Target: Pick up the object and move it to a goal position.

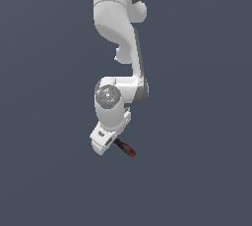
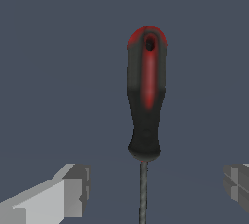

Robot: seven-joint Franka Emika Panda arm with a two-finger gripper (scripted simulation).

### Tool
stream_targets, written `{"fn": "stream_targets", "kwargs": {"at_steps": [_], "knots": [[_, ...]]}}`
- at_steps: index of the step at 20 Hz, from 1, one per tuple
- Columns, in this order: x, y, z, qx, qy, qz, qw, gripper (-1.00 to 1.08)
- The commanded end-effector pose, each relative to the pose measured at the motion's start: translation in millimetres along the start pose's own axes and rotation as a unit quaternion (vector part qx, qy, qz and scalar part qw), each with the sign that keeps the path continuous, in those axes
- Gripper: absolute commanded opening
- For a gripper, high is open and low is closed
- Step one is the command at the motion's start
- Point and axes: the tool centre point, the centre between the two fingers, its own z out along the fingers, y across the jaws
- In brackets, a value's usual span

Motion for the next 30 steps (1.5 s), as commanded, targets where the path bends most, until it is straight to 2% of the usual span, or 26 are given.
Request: {"fn": "stream_targets", "kwargs": {"at_steps": [1, 7, 13, 14, 30], "knots": [[-0.2, -0.6, 8.8, 0.001, 0.000, 0.000, 1.0000, 1.00], [-0.6, -1.4, 39.3, 0.000, 0.000, -0.002, 1.0000, 1.00], [0.4, -0.3, 45.2, 0.000, 0.000, -0.002, 1.0000, 1.00], [0.4, -0.3, 45.2, 0.000, 0.000, -0.002, 1.0000, -1.00], [1.0, -6.0, 44.4, 0.001, 0.000, -0.002, 1.0000, -1.00]]}}
